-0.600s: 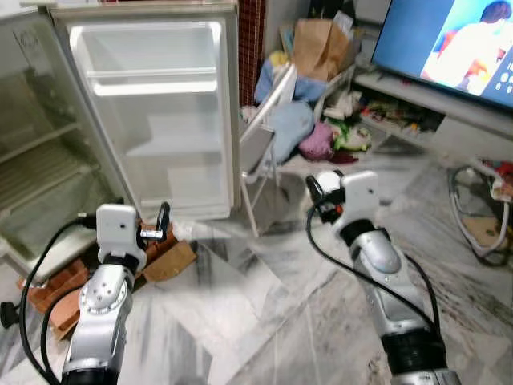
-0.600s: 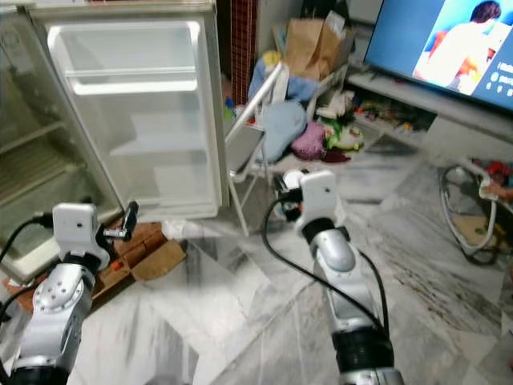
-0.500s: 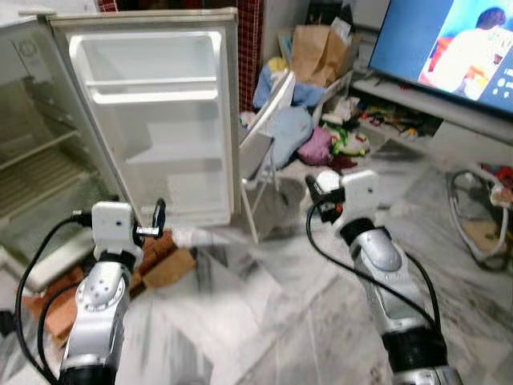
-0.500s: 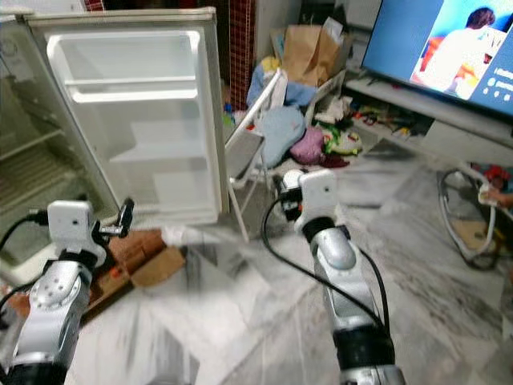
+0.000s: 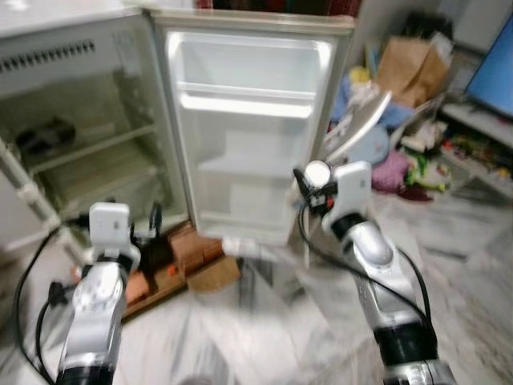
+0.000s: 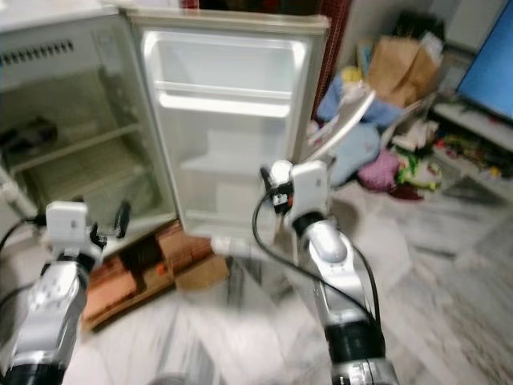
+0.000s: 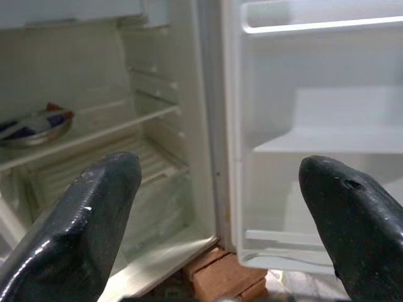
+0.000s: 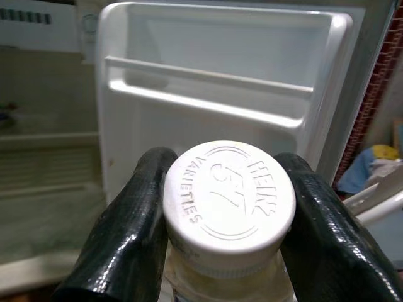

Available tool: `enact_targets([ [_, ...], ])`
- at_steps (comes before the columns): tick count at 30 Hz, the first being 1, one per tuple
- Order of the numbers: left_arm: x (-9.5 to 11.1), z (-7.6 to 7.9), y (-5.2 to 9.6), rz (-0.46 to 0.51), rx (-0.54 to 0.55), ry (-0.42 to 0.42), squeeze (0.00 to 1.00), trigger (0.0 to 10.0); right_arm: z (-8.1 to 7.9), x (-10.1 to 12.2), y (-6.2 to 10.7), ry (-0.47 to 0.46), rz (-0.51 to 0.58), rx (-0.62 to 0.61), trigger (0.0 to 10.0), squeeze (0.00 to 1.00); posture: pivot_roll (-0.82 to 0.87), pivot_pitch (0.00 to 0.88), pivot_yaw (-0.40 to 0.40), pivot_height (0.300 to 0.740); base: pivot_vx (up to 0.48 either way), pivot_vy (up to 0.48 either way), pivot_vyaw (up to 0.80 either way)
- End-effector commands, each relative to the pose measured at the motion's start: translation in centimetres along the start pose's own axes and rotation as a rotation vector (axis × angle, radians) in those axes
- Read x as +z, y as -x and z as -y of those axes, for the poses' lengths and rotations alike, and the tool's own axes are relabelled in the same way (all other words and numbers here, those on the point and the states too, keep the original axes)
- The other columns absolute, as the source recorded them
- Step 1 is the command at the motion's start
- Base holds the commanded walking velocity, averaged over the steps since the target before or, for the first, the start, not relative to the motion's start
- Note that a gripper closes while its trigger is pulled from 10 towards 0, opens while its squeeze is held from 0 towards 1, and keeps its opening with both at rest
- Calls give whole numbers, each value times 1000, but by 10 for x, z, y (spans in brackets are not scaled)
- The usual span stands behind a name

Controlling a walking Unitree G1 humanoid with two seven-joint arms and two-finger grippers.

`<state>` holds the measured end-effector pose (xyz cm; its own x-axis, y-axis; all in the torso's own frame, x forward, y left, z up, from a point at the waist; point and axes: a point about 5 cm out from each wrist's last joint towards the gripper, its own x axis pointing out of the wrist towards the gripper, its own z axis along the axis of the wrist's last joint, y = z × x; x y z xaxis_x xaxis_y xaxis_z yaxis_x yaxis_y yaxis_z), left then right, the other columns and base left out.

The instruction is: Restocking fridge

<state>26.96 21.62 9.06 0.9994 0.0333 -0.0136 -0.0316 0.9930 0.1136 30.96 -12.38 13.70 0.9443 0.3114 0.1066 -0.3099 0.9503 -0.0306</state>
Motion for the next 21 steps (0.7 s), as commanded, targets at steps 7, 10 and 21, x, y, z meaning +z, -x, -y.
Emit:
enact_targets([
  [7,-1,1,2,-34,-71,-24,0,10000,7,15,-8,1,62,-63,10000,0,143,0,-58,740,46,447,0],
  [10,1,1,2,-8,-81,-7,0,10000,8,13,-8,-8,51,-75,10000,0,142,0,-58,740,0,472,0],
  [21,3,3,0,-8,-96,-11,0,10000,8,13,-9,-14,50,-87,10000,0,142,0,-56,740,0,465,-800],
])
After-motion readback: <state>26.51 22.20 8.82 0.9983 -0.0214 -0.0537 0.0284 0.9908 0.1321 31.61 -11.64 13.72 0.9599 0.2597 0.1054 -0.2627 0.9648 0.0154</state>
